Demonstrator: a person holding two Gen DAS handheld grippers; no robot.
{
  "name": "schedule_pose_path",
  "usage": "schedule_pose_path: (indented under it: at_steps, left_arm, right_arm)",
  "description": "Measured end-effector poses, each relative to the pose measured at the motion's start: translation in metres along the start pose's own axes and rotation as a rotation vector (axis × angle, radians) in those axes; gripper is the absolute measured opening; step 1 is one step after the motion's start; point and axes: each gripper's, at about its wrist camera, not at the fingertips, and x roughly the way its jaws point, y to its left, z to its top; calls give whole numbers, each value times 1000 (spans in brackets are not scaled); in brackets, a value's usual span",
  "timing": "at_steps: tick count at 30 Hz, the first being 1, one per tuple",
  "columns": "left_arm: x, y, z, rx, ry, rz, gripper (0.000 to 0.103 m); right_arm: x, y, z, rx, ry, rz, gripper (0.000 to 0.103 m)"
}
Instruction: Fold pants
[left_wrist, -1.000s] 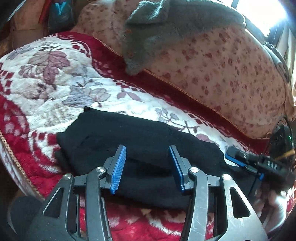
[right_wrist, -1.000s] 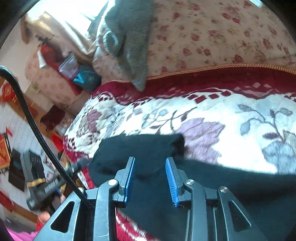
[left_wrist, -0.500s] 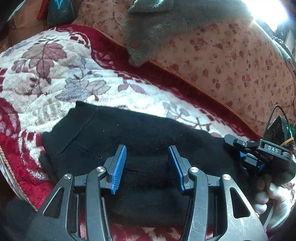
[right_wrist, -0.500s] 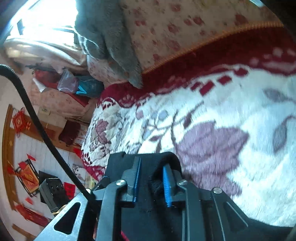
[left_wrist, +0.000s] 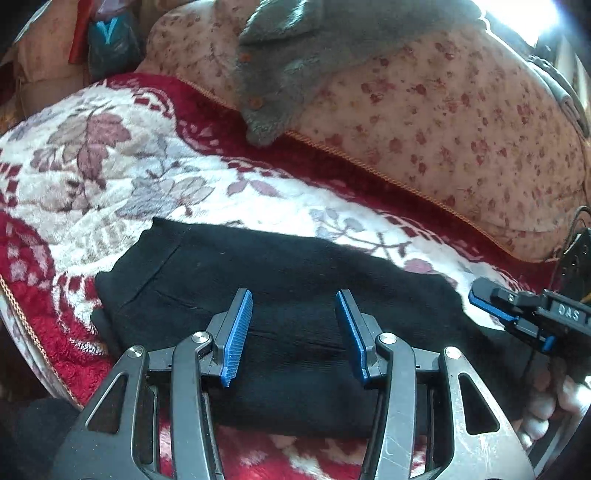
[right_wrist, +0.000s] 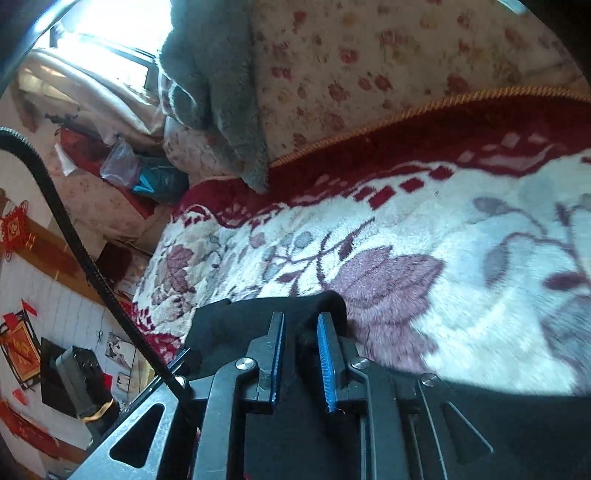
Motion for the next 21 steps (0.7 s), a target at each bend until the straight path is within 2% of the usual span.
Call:
schedule_pose_path:
  at_steps: [9,14,21]
  left_arm:
    - [-13,-57,1,86,-5,-80,47]
    - [-14,-95,-4,132,12,-123,47]
    - [-14,-141,-15,207,33,-177,47]
  right_arm:
    - [-59,13,-27,-76,-77,-95,23]
    - [-90,-3,-41,-37,-109,-130,28]
    - [-133,-26,-55,6,-162,-182,30]
